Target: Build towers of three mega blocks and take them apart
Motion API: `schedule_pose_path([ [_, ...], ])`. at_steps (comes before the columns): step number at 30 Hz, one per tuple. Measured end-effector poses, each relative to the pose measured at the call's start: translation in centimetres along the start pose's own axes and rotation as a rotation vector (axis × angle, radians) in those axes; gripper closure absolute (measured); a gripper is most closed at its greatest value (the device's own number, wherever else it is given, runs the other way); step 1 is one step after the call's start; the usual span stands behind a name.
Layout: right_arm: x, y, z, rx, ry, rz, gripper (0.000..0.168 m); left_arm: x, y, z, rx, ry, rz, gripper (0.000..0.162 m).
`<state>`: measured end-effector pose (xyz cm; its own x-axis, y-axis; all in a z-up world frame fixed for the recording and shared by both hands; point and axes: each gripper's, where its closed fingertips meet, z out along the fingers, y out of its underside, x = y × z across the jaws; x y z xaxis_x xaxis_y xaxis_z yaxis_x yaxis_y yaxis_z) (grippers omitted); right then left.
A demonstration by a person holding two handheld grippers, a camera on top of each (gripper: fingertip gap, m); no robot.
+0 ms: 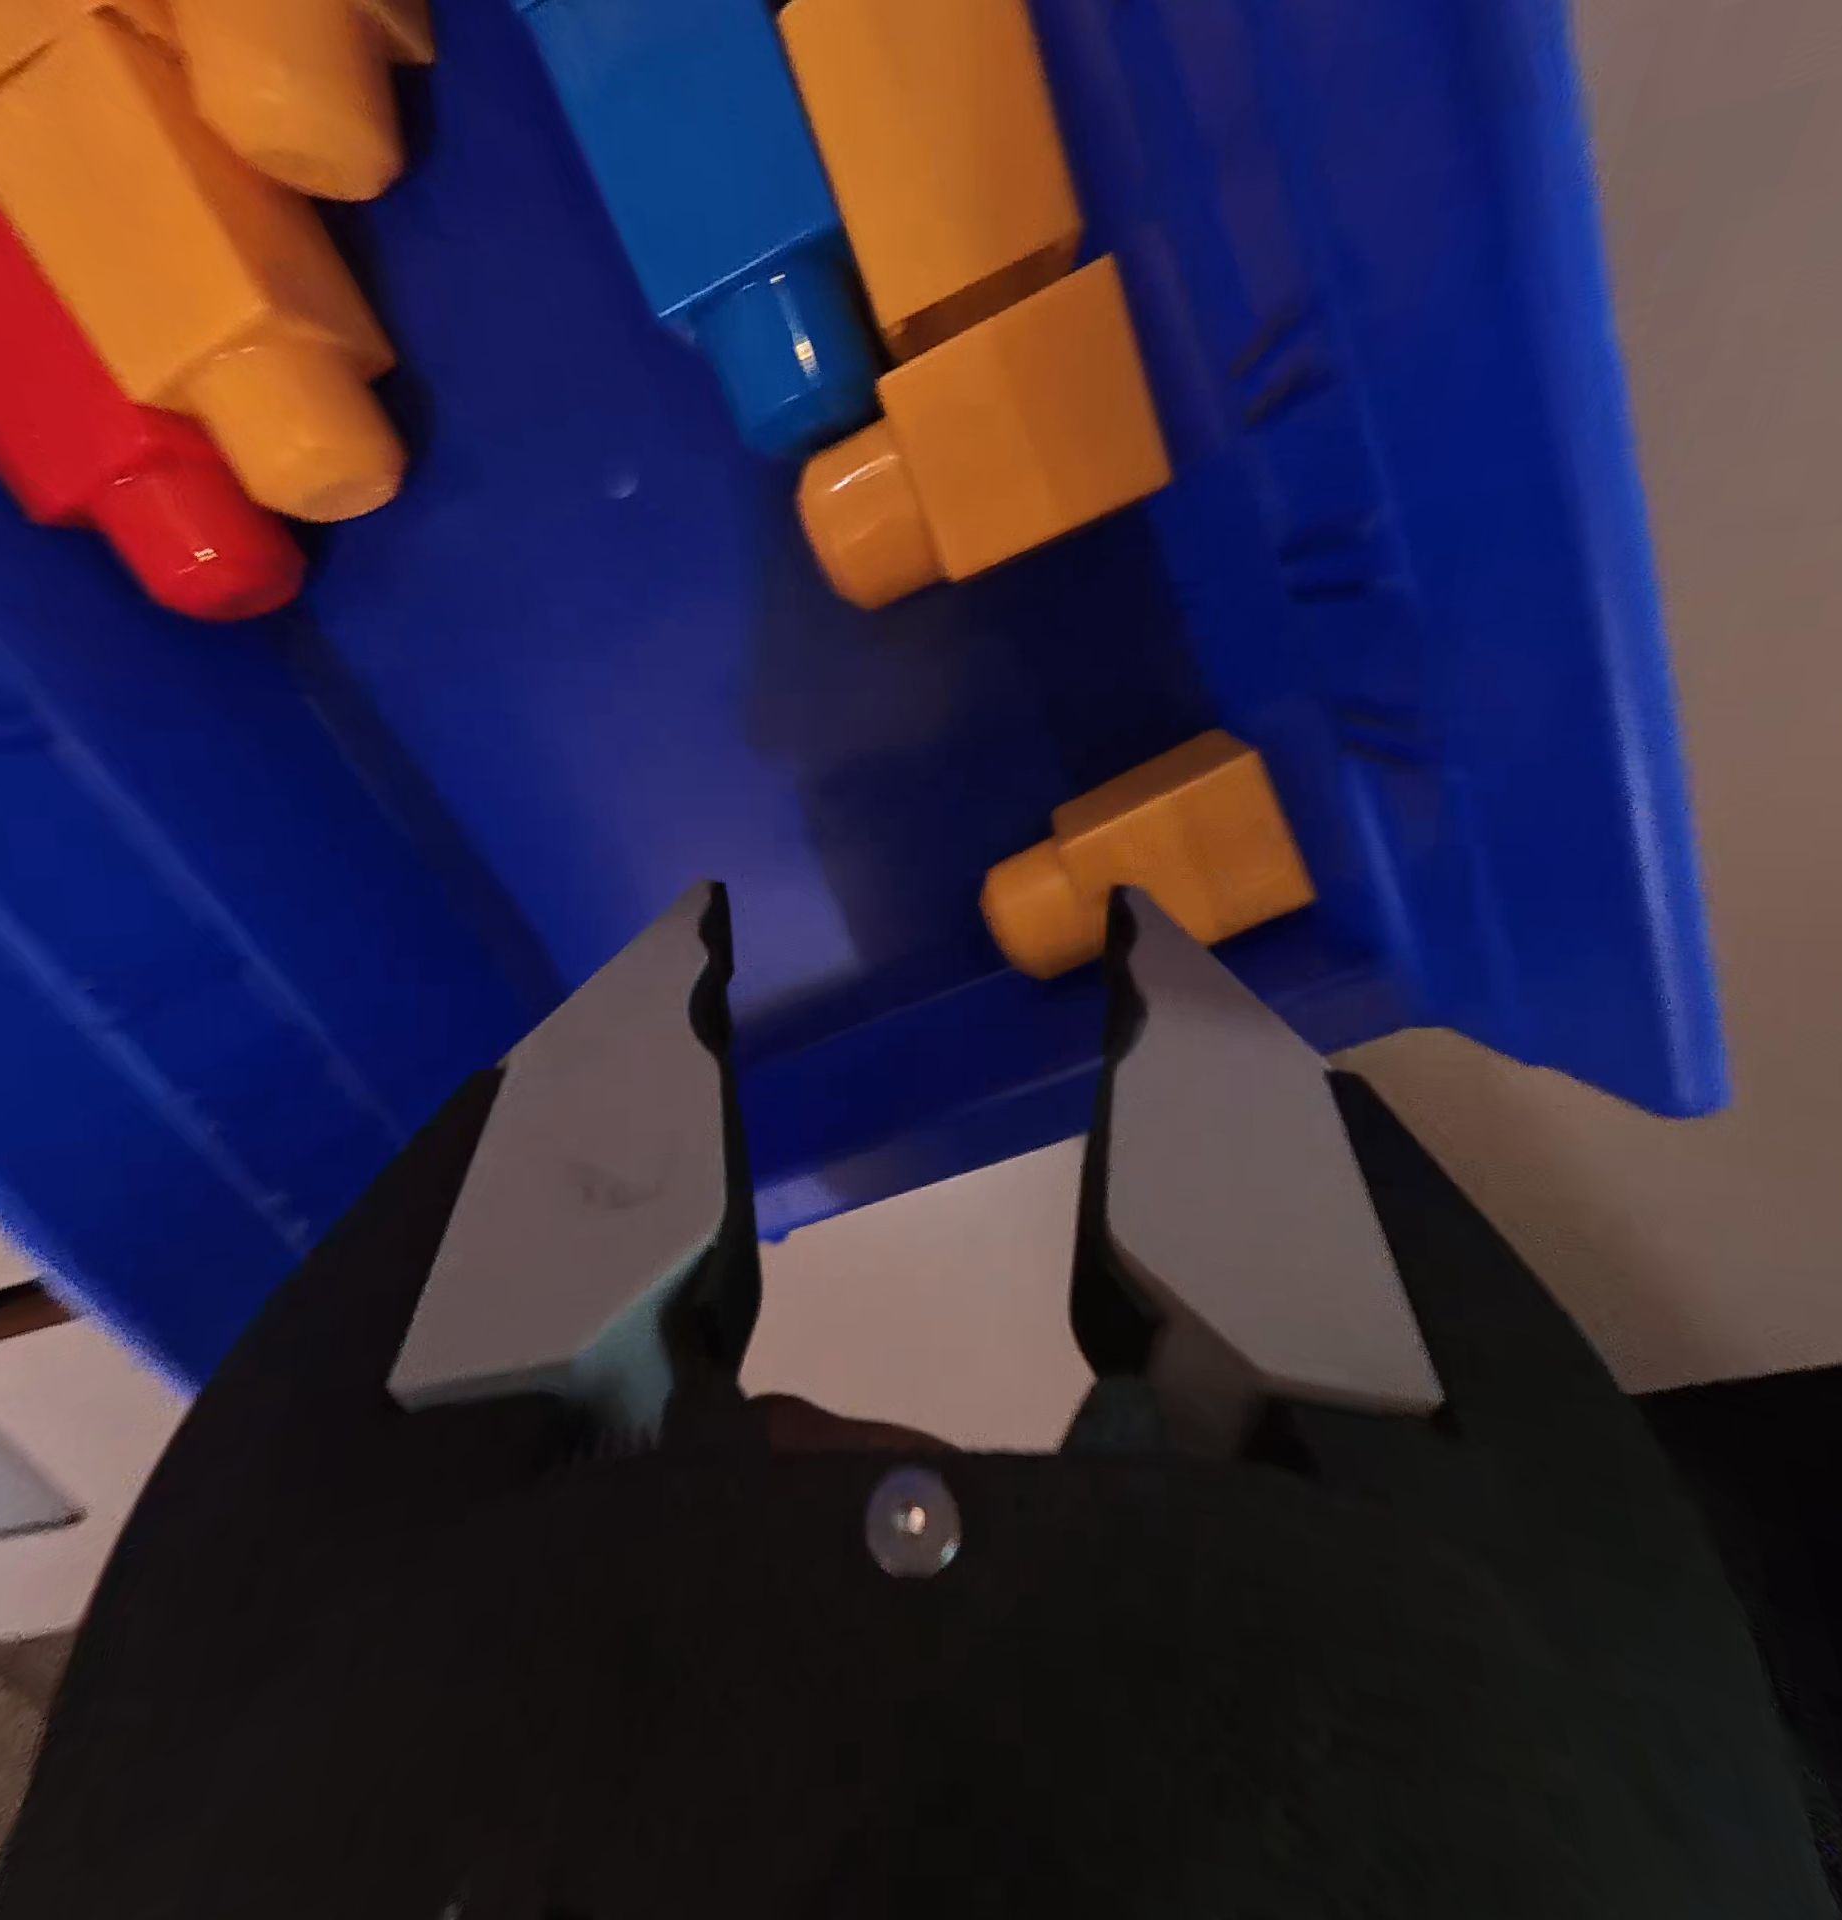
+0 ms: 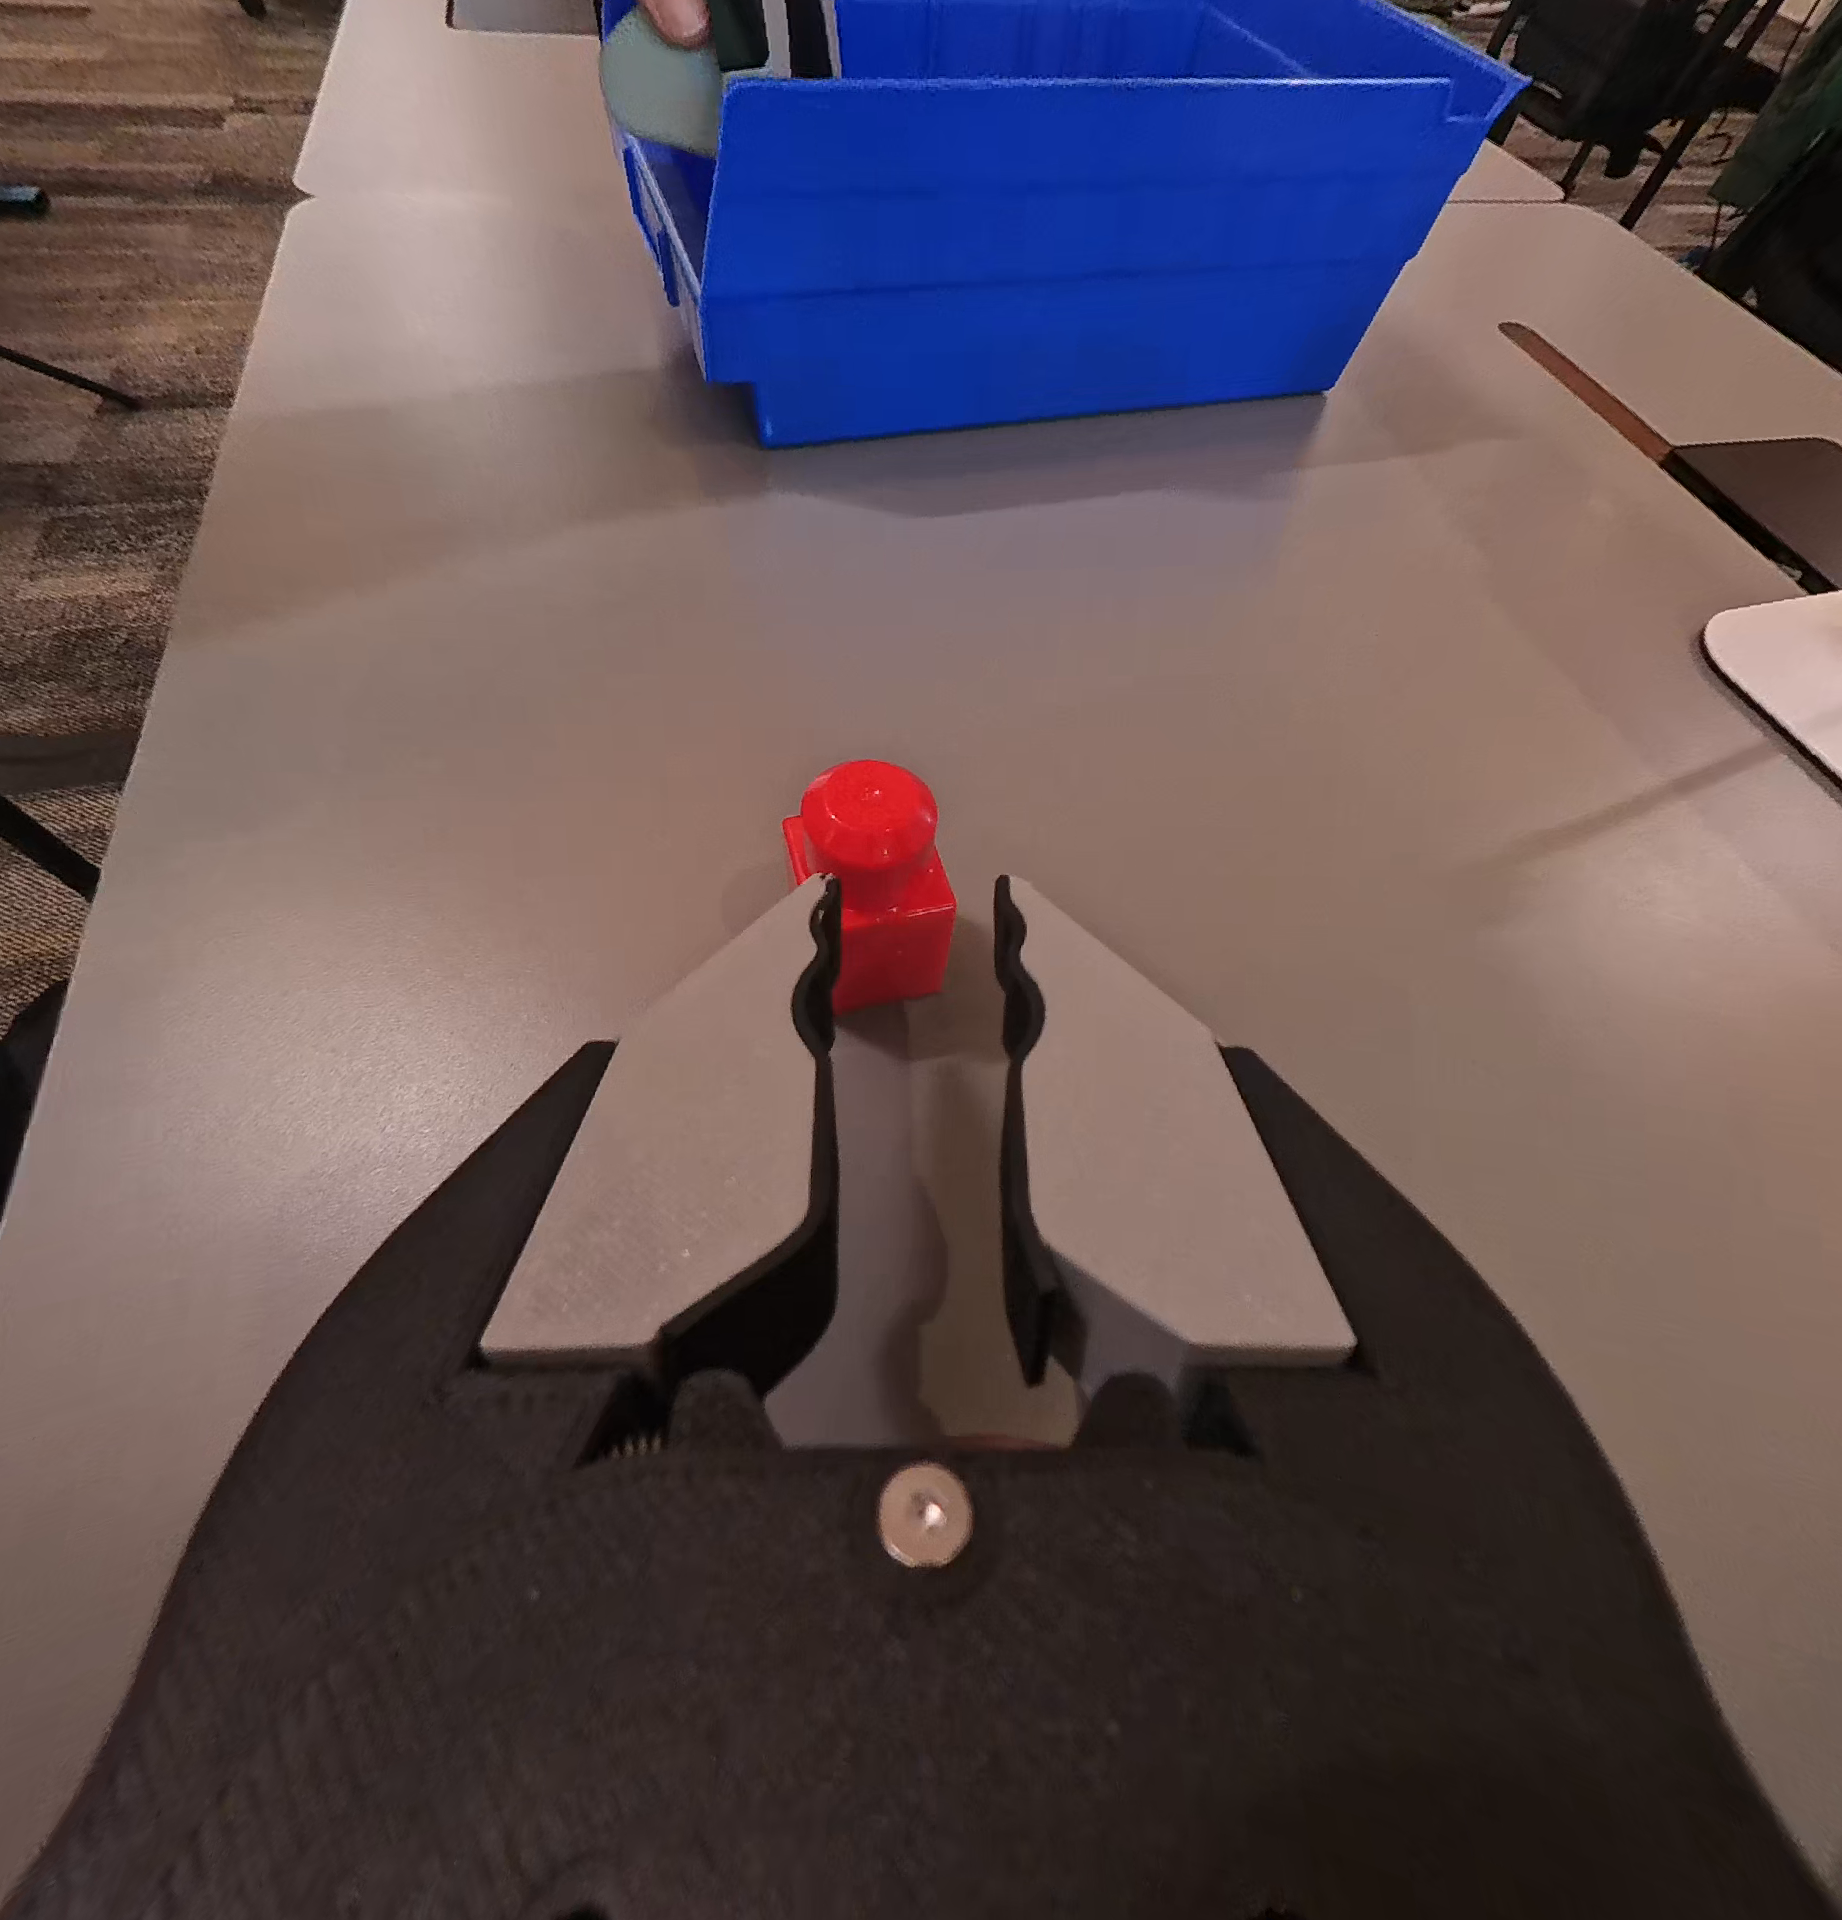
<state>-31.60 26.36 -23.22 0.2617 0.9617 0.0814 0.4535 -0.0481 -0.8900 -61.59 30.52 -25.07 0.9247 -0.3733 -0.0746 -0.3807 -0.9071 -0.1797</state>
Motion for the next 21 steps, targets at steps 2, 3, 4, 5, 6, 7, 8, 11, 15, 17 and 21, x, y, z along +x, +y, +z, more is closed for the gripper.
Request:
schedule_pose_path([
  [2,-0.1,-0.1,-0.1,0.002,0.0,-0.002,0.142,-2.2,0.8,-0.3,-0.048,-0.123,0.018,0.108],
  [3,-0.1,-0.2,-0.1,0.004,0.0,-0.005,0.142,-3.5,1.5,-0.3,-0.087,-0.206,0.038,0.107],
  [4,-0.1,-0.2,-0.1,0.005,0.0,-0.006,0.142,-4.2,2.1,-0.2,-0.116,-0.246,0.052,0.105],
  [5,-0.2,-0.2,-0.1,0.005,0.0,-0.008,0.142,-3.7,2.3,0.1,-0.121,-0.216,0.055,0.105],
  [6,-0.2,-0.3,-0.2,0.006,-0.001,-0.01,0.142,-2.7,2.2,0.3,-0.104,-0.151,0.045,0.106],
  [7,-0.3,-0.3,-0.2,0.007,-0.001,-0.012,0.142,-1.9,2.0,0.4,-0.082,-0.097,0.037,0.112],
  [8,-0.3,-0.3,-0.2,0.009,-0.002,-0.013,0.142,-1.4,1.9,0.4,-0.07,-0.067,0.043,0.115],
  [11,-0.4,-0.3,-0.2,0.009,-0.006,-0.011,0.142,-0.7,2.4,0.8,-0.1,-0.054,0.118,0.126],
  [15,-0.4,-0.2,-0.1,0.004,-0.008,-0.011,0.142,-0.8,1.7,1.7,-0.103,-0.08,0.127,0.13],
  [17,-0.4,-0.2,-0.1,0.004,-0.005,-0.011,0.142,-0.3,0.3,1.9,-0.039,-0.039,0.075,0.132],
  [21,-0.1,-0.2,-0.2,0.011,-0.002,-0.001,0.142,0.0,-2.8,0.8,0.131,0.046,-0.051,0.131],
])
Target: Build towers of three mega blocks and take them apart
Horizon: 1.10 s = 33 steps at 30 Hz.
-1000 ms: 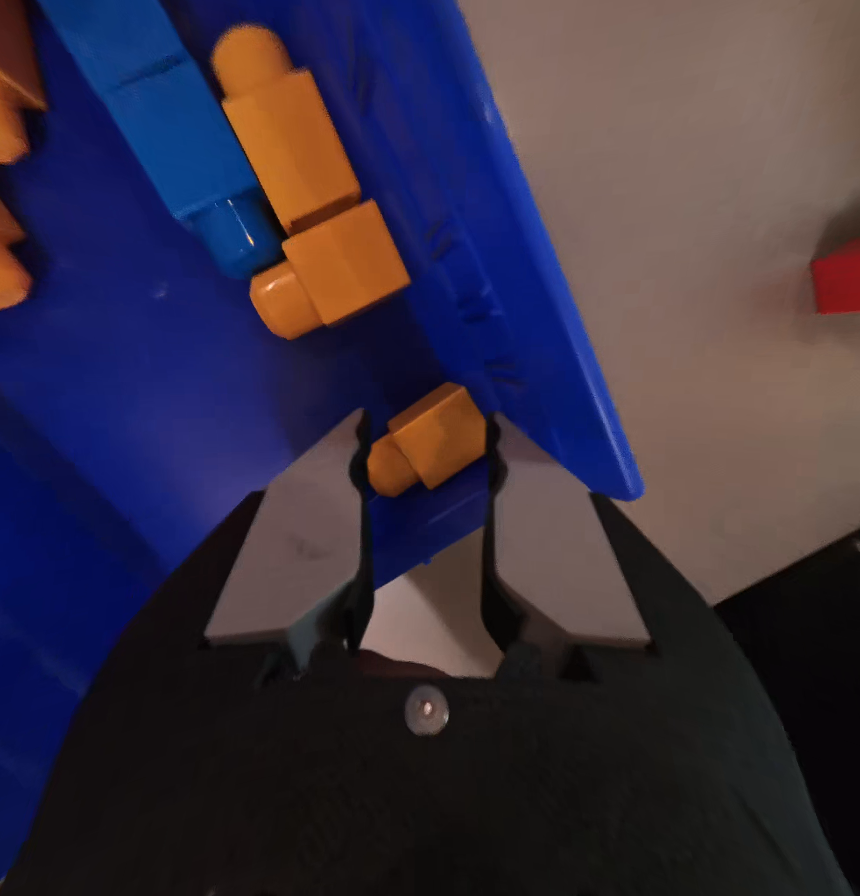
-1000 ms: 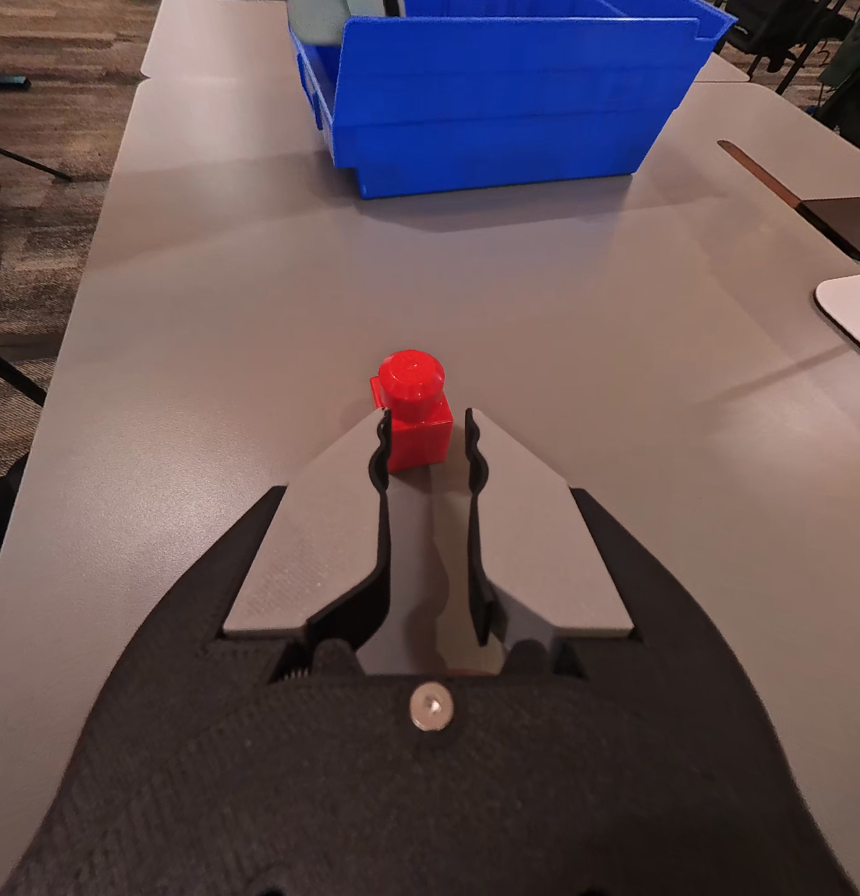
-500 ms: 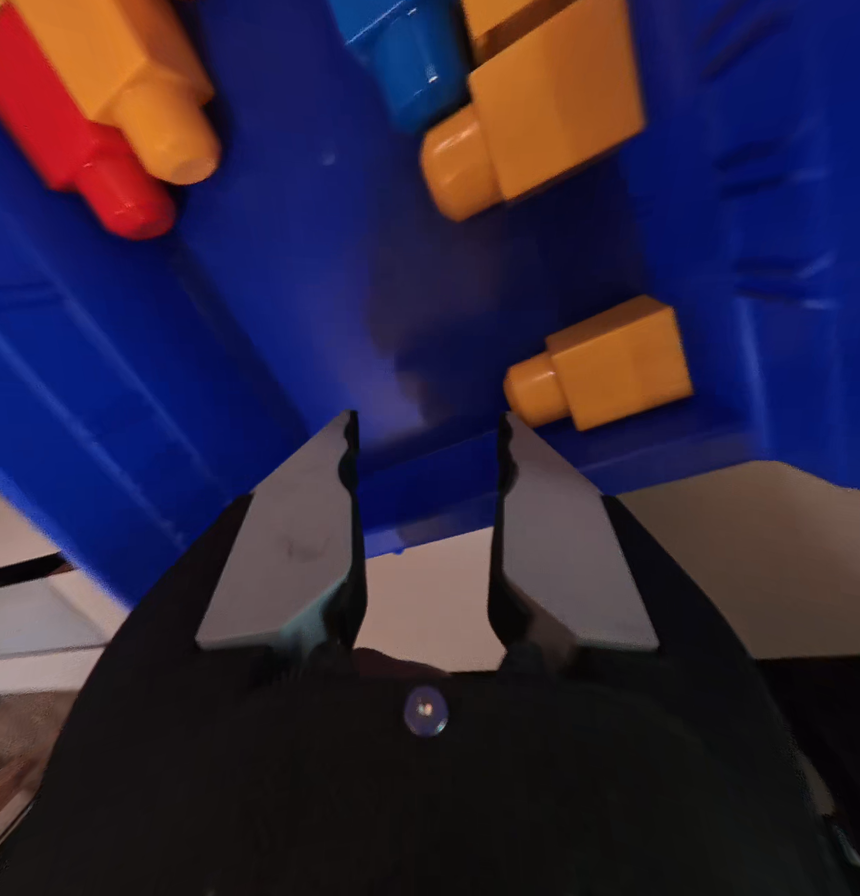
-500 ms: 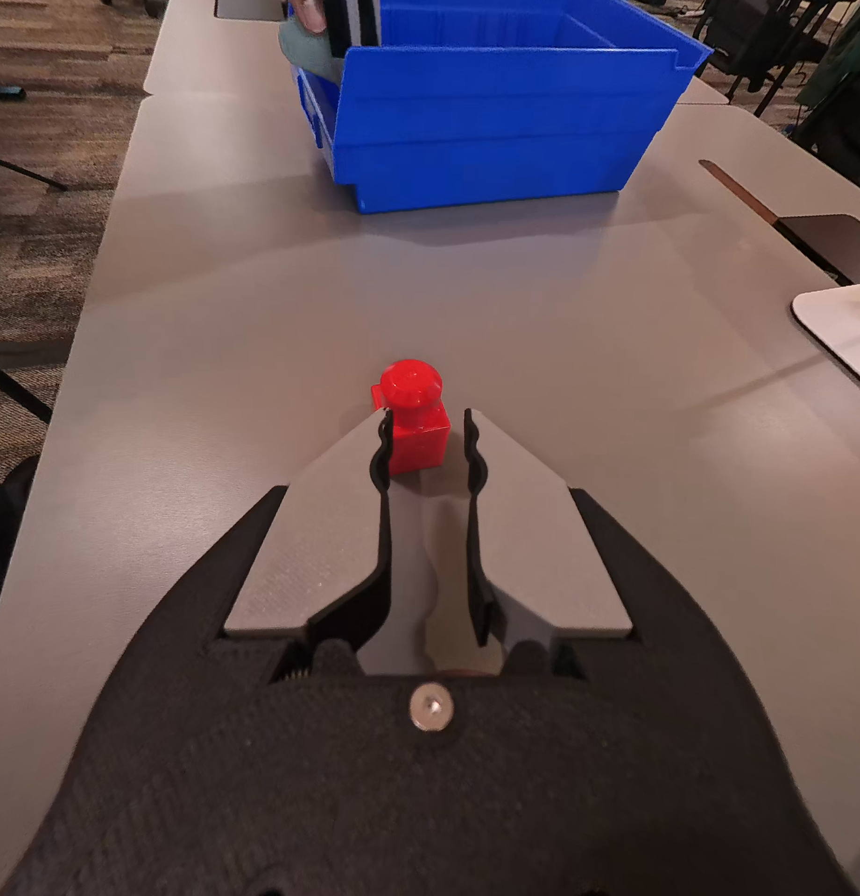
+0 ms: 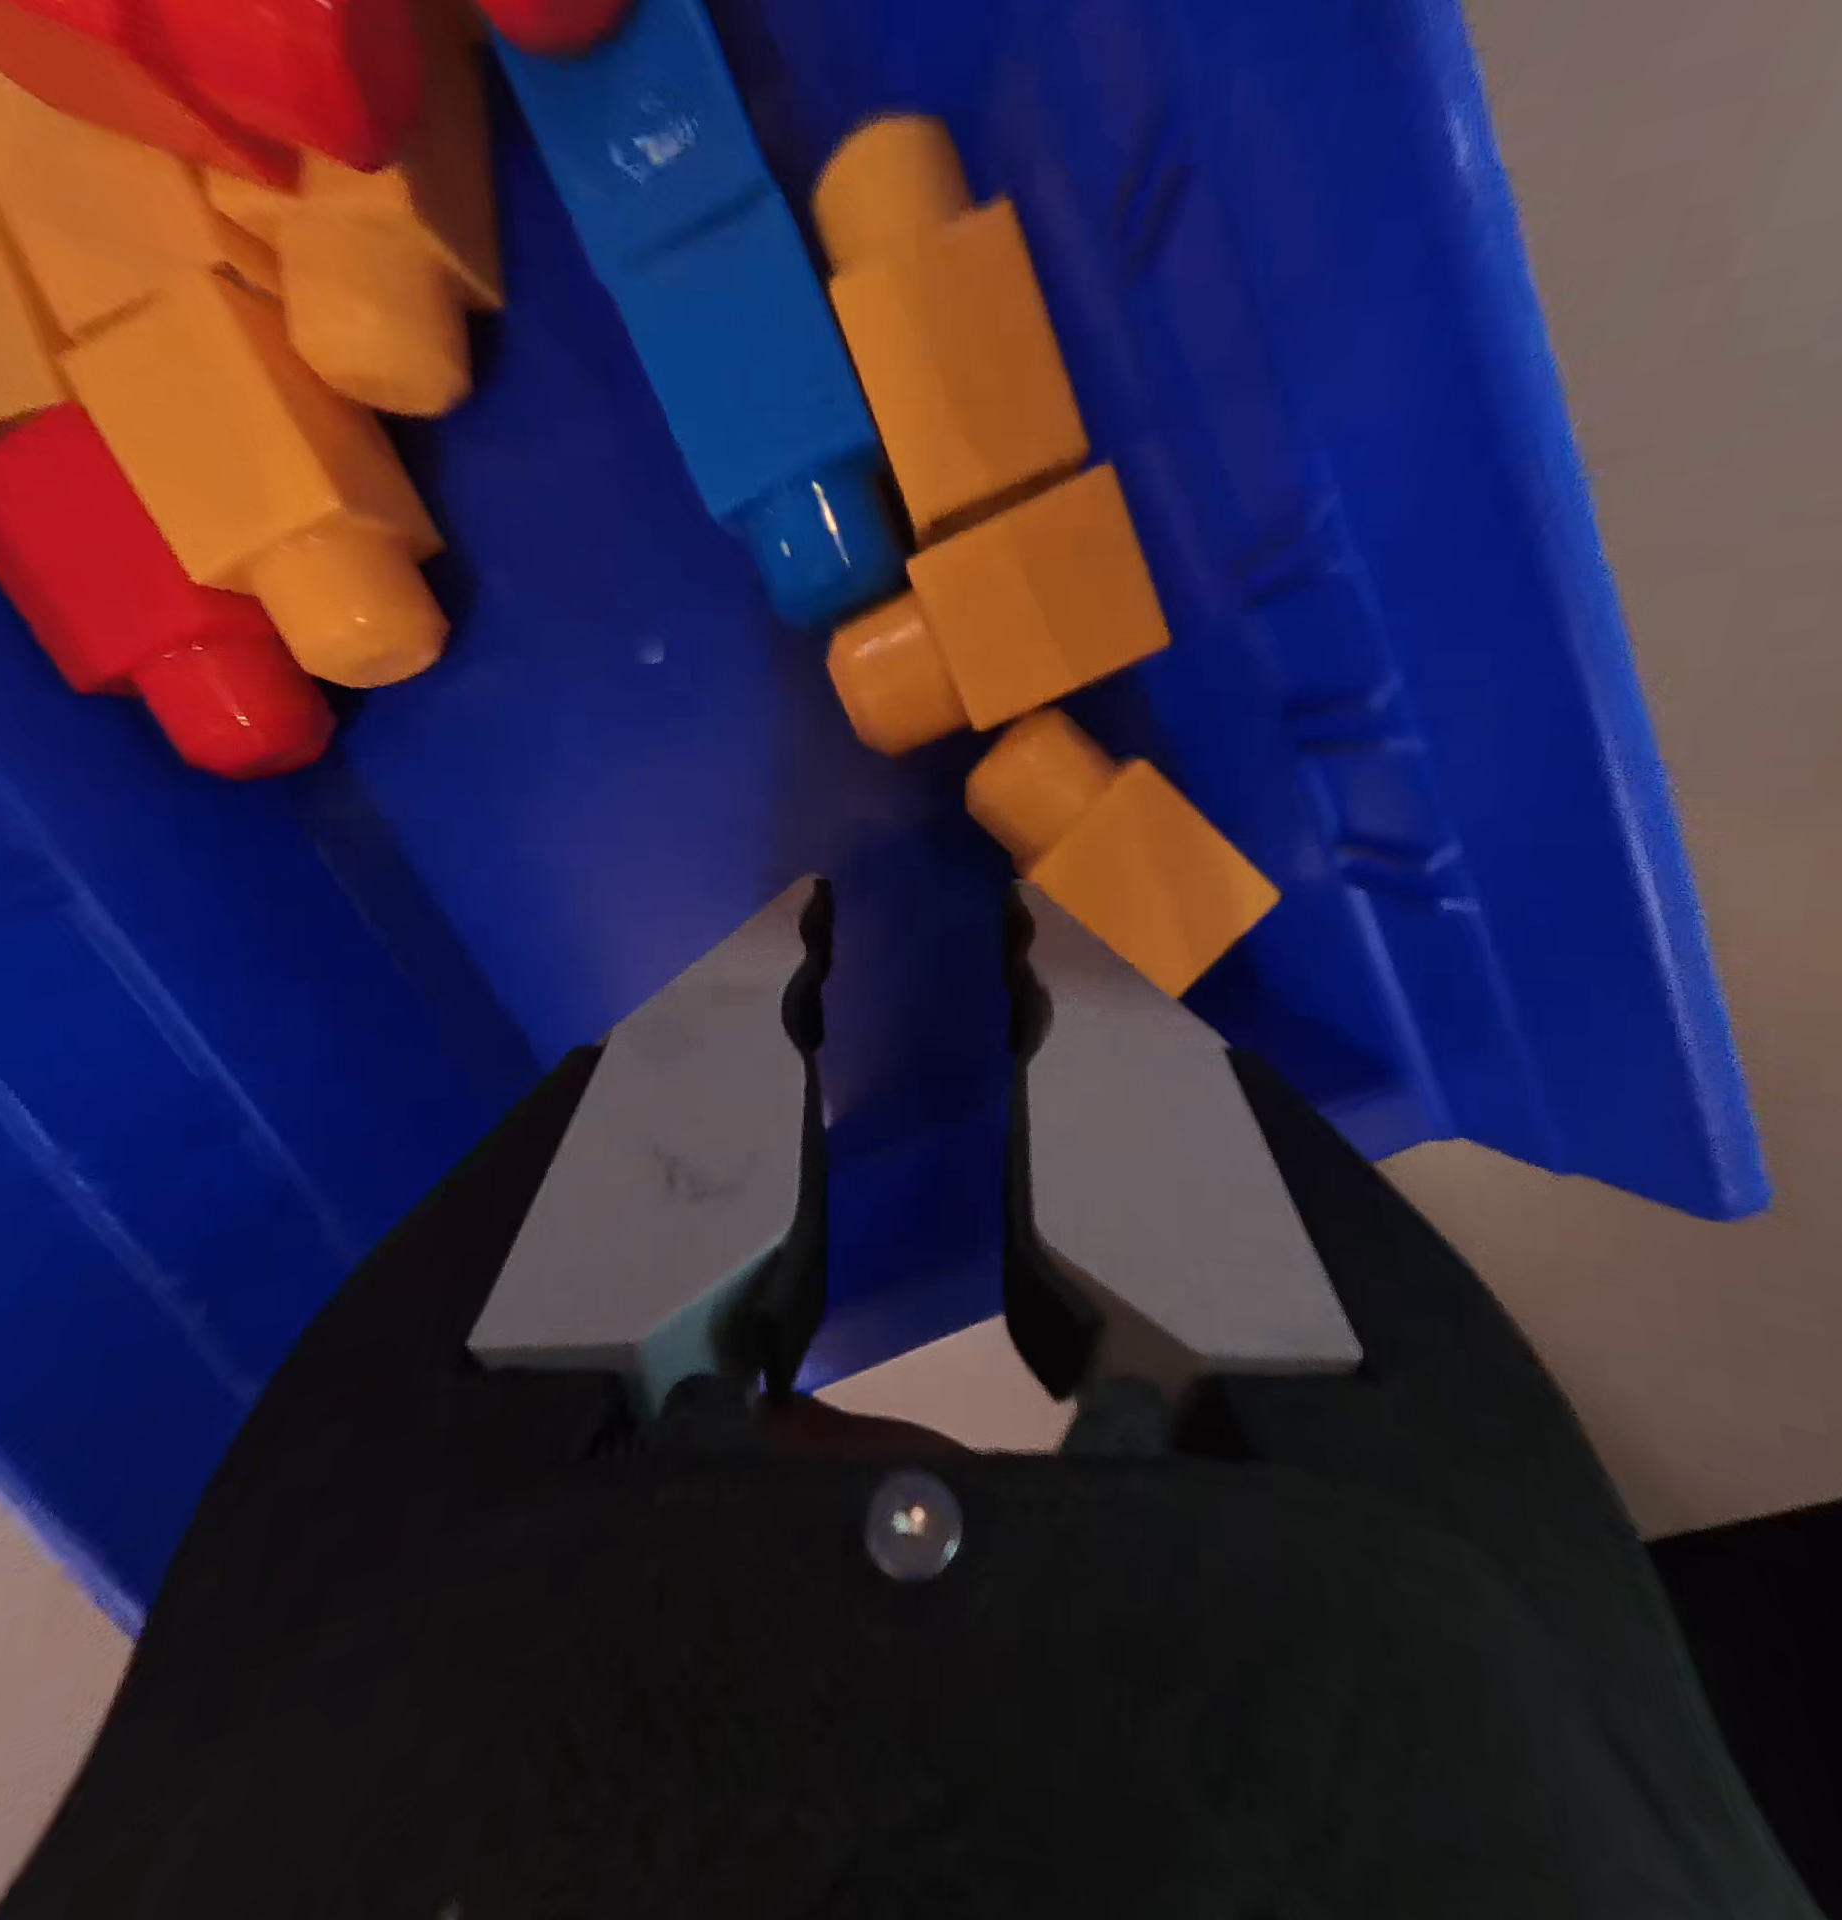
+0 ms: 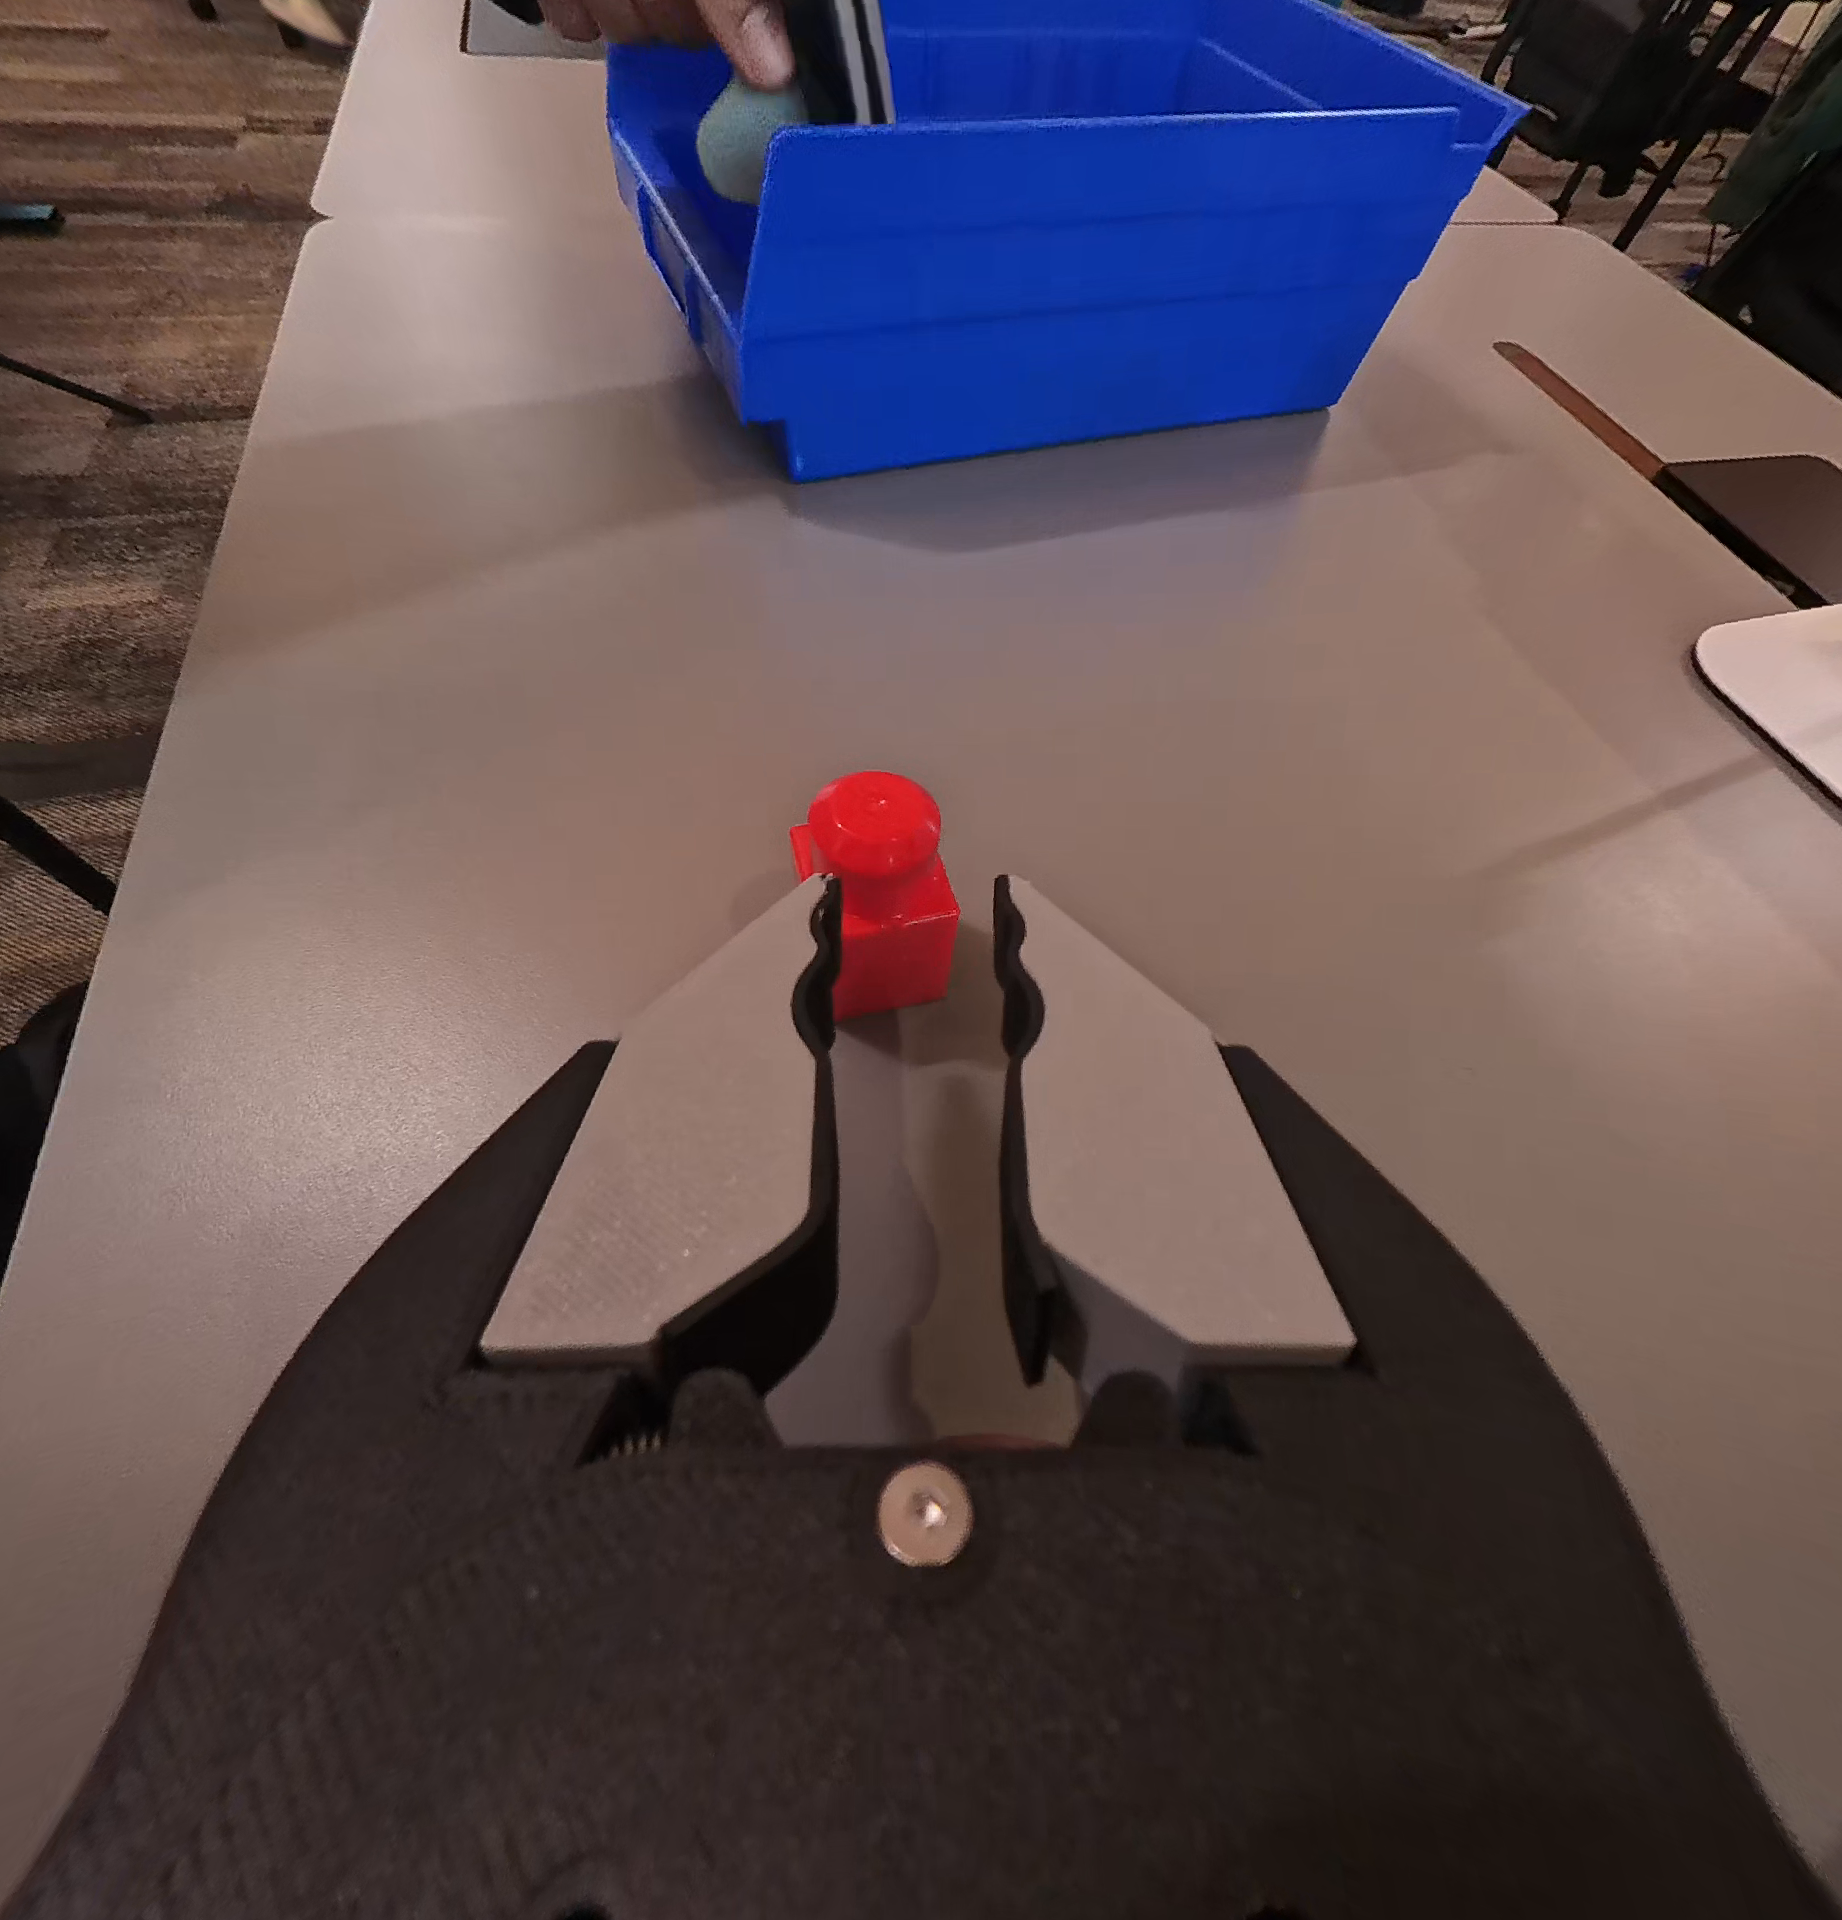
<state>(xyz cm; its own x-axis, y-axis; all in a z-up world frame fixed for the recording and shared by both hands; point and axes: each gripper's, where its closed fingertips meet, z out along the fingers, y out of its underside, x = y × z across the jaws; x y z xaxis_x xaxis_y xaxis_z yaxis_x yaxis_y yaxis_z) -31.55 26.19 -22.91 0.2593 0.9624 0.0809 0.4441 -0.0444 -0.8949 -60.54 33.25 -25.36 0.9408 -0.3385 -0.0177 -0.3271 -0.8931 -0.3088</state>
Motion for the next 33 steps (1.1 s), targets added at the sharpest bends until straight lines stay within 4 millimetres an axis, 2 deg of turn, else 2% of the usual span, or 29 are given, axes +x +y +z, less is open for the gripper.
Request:
schedule_pose_path([
  [3,0.0,0.2,0.1,-0.008,-0.006,0.01,0.142,-0.2,-0.5,-0.6,0.04,0.038,-0.064,0.117],
  [6,-0.1,0.2,0.2,-0.012,-0.008,0.003,0.142,0.1,-0.4,-0.8,0.071,0.107,-0.132,0.114],
  [8,-0.2,0.2,0.3,-0.014,-0.008,-0.004,0.142,1.1,-0.2,-0.8,0.082,0.181,-0.171,0.105],
  [11,-0.3,0.3,0.3,-0.017,-0.008,-0.008,0.142,2.9,-0.4,-1.0,0.114,0.282,-0.192,0.104],
  [14,-0.3,0.3,0.3,-0.016,-0.009,-0.004,0.142,3.4,-0.1,-0.2,0.096,0.251,-0.174,0.103],
  [15,-0.3,0.3,0.3,-0.016,-0.008,-0.004,0.142,3.3,0.1,0.3,0.084,0.223,-0.158,0.093],
  [16,-0.3,0.3,0.3,-0.017,-0.007,-0.004,0.142,3.3,-0.1,0.6,0.086,0.211,-0.158,0.098],
  [17,-0.2,0.3,0.3,-0.017,-0.005,-0.005,0.142,3.3,-0.4,0.7,0.093,0.202,-0.17,0.098],
  [19,-0.1,0.2,0.2,-0.015,0.001,-0.005,0.142,2.8,-0.5,0.8,0.083,0.164,-0.163,0.089],
  [23,0.0,0.0,-0.1,-0.003,0.002,0.001,0.142,1.1,0.5,0.2,0.023,0.067,-0.133,0.086],
  [29,-0.5,-0.2,0.0,-0.002,-0.008,-0.016,0.143,-2.2,2.4,-0.9,-0.008,-0.04,-0.163,0.094],
  [33,-0.7,-0.3,0.0,-0.004,-0.009,-0.027,0.142,-1.7,2.2,-1.1,0.047,0.032,-0.223,0.095],
])
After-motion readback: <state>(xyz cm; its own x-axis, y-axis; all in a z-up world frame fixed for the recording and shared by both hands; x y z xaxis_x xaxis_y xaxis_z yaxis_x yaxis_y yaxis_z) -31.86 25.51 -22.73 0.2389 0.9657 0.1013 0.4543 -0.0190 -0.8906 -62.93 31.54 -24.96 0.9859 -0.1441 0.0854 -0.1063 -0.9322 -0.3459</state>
